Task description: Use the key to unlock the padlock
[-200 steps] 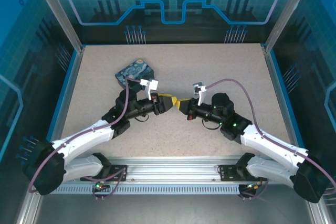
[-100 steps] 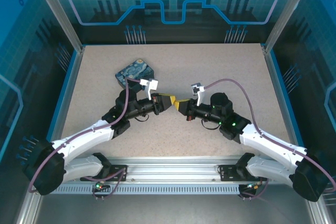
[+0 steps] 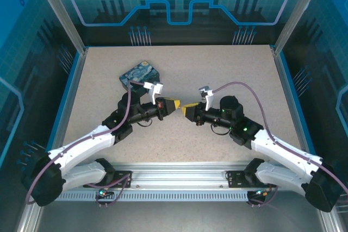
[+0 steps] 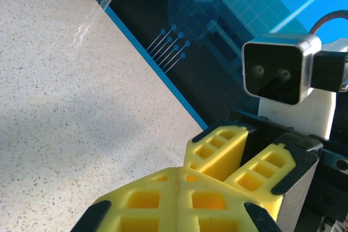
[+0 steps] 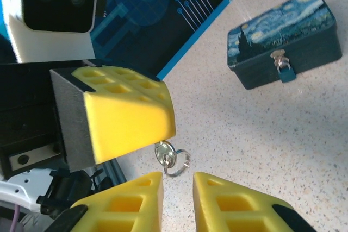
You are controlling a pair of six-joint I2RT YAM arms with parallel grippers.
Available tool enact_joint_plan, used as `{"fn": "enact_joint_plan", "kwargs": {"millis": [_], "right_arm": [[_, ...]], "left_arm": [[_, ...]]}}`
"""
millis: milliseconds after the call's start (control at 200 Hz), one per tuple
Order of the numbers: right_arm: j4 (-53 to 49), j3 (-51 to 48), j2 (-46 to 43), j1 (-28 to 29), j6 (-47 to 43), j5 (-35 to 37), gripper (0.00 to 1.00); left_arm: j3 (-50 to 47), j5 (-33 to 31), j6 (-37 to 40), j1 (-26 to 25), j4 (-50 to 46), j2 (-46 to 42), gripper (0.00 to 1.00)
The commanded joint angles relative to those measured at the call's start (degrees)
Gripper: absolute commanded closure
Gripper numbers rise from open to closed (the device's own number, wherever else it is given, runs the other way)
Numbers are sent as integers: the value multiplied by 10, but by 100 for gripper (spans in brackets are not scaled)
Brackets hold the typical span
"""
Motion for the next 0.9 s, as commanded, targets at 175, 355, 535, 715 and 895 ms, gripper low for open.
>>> {"fn": "enact_joint_plan", "kwargs": {"millis": [175,355,535,715,895], "right_arm": [[60,-19,-50,-48,-15,-134,58],[71,2,-17,-39,-12,-159,55],[88,16,22,-26,-11,-159,57],[99,27,48,-16,-9,-160,62],[103,38,69,-9,-5,-160,69]], "left_arm": [[63,33,92,-2,-125,-37,100],[66,45,87,-2,-119,-35,100],[64,48,80,-2,-109,-31,100],[64,51,77,-2,-105,-27,100],[65,52,77,-2,-104,-25,100]]}}
